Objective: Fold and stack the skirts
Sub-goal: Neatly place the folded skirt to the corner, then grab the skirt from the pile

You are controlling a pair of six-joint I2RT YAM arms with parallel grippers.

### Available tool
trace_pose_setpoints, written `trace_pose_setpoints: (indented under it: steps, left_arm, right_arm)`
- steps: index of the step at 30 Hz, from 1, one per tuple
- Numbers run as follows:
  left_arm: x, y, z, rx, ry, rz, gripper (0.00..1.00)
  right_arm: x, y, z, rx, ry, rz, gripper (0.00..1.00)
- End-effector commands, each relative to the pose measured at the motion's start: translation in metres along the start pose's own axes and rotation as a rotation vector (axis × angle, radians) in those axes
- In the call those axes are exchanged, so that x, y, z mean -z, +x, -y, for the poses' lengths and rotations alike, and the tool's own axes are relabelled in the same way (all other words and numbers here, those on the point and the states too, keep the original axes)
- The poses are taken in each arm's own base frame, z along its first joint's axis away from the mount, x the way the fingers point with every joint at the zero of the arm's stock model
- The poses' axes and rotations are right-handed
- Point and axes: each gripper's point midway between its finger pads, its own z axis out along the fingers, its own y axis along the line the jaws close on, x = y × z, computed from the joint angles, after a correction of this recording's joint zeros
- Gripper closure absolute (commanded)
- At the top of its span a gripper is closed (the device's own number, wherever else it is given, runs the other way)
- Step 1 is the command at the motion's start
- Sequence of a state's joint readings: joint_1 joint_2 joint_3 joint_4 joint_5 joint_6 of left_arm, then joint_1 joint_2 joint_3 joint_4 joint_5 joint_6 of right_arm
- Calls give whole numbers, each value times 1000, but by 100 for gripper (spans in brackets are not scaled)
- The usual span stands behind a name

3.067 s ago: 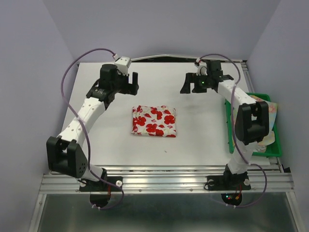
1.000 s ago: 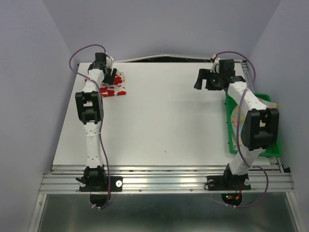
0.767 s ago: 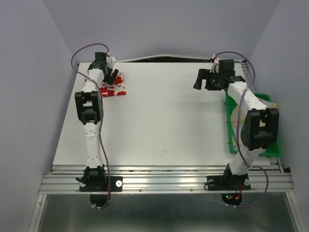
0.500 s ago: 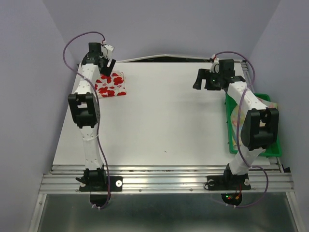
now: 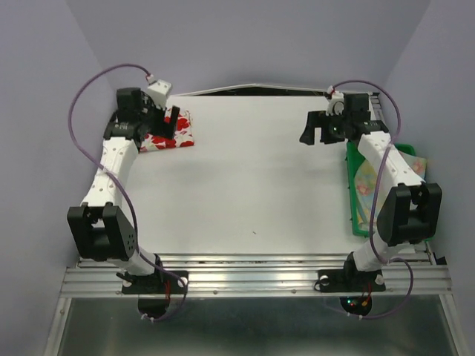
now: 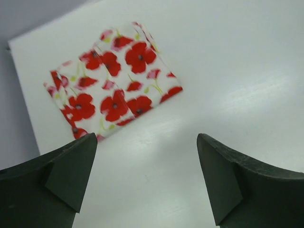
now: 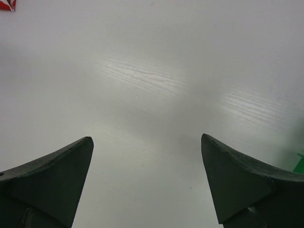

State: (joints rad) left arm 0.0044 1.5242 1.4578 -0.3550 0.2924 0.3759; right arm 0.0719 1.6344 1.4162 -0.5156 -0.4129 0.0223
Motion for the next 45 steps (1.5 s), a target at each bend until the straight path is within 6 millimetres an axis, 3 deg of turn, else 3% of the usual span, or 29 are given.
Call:
trace_pose_setpoints:
  steps: [1, 2, 3, 5, 9, 12, 13, 16, 21, 25, 27, 30, 32, 34, 35, 37, 38, 41, 44, 45]
  left_arm:
    - [8, 17, 56, -139, 37, 40, 1]
    - [5, 46, 70, -157, 39, -5, 2]
    - [9, 50, 75, -178, 20, 6, 2]
    - [18, 57, 99, -204, 52, 44, 2]
    - [27, 50, 108, -159, 59, 97, 1]
    - [28, 48, 113, -139, 80, 101, 1]
    - [28, 48, 114, -139, 88, 104, 1]
    - [28, 45, 119, -128, 114, 117, 1]
    - [27, 43, 118, -119, 106, 121, 1]
    - [26, 44, 116, -120, 95, 114, 1]
    - [25, 45, 114, -118, 87, 106, 1]
    - [24, 45, 112, -118, 73, 99, 1]
    - [23, 48, 111, -125, 70, 86, 1]
    - [22, 50, 109, -126, 59, 77, 2]
    - [22, 52, 108, -127, 57, 70, 1]
    - [21, 53, 108, -126, 55, 65, 1]
    - [21, 55, 109, -126, 59, 61, 1]
    - [21, 57, 112, -110, 74, 59, 1]
    - [22, 52, 113, -80, 71, 70, 2]
    - [22, 50, 112, -68, 73, 73, 1]
  right_arm:
    - [19, 61, 12, 22, 45, -148, 0]
    - [26, 67, 25, 26, 107, -149, 0]
    - [33, 79, 31, 17, 138, -172, 0]
    - [57, 76, 47, 22, 216, -152, 0]
    - [113, 89, 102, -34, 367, -187, 0]
    - [142, 93, 128, -7, 453, -212, 0]
    - [156, 92, 146, -10, 503, -209, 0]
    - [172, 97, 187, -81, 595, -229, 0]
    - [157, 90, 245, -183, 689, -255, 3]
    - [139, 90, 271, -262, 735, -245, 4]
    - [123, 103, 287, -307, 757, -270, 6]
    - [101, 121, 296, -347, 739, -285, 10]
    - [89, 138, 300, -362, 731, -312, 20]
    - [84, 147, 301, -364, 724, -328, 35]
    - [85, 152, 298, -363, 721, -338, 51]
    - [87, 143, 291, -353, 697, -309, 63]
    - [98, 129, 285, -338, 700, -269, 78]
    - [121, 94, 273, -302, 711, -185, 97]
    - [159, 29, 251, -229, 706, -25, 99]
    - [175, -3, 240, -189, 691, 53, 99]
